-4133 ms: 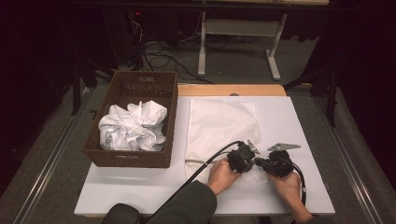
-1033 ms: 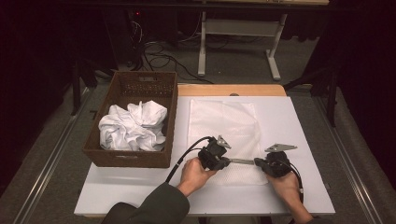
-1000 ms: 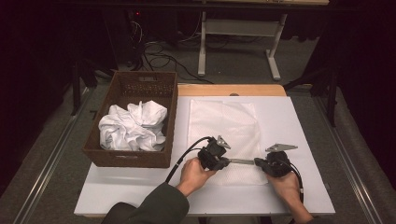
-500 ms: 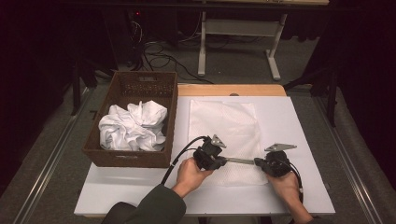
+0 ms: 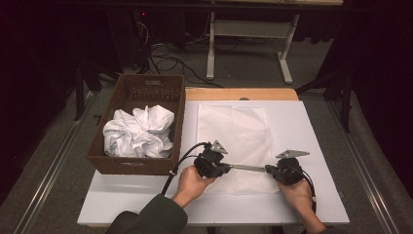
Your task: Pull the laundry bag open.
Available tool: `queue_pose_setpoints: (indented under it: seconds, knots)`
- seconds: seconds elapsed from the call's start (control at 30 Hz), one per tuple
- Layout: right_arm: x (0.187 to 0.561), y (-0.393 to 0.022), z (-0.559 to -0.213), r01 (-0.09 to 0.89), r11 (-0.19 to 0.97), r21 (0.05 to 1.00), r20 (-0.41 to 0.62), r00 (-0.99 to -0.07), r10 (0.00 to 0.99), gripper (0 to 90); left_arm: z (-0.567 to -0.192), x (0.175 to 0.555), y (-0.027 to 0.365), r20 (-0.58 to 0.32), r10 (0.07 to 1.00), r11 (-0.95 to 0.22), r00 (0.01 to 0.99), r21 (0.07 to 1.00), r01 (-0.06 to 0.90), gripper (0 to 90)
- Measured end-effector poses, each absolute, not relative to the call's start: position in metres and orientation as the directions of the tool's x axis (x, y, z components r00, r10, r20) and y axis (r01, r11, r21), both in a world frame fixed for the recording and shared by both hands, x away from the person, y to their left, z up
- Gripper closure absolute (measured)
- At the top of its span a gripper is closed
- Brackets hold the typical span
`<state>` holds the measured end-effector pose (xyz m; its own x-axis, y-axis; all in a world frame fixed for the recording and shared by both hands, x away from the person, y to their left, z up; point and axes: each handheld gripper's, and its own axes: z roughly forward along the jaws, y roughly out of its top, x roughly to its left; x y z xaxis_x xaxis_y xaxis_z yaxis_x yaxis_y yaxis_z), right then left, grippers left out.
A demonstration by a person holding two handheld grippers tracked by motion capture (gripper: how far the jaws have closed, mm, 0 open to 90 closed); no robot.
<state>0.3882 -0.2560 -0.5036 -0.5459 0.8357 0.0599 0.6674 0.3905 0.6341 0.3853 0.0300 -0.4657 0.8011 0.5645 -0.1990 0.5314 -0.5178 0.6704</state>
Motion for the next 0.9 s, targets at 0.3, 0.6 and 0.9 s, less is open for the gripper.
queue_pose_setpoints:
  seconds: [0.3, 0.6, 0.9]
  knots:
    - [0.388, -0.255, -0.503, 0.669, 0.39, 0.633, 0.056, -0.542, 0.839, 90.0, -0.457, 0.383, 0.043, -0.168, 0.59, -0.517, 0.79, 0.673, 0.529, 86.2]
    - [0.388, -0.256, -0.503, 0.67, 0.392, 0.63, 0.061, -0.546, 0.836, 90.0, -0.455, 0.381, 0.059, -0.157, 0.613, -0.504, 0.775, 0.678, 0.536, 86.1]
    - [0.388, -0.255, -0.503, 0.67, 0.393, 0.63, 0.055, -0.543, 0.838, 90.0, -0.451, 0.376, 0.072, -0.125, 0.638, -0.506, 0.76, 0.676, 0.536, 86.2]
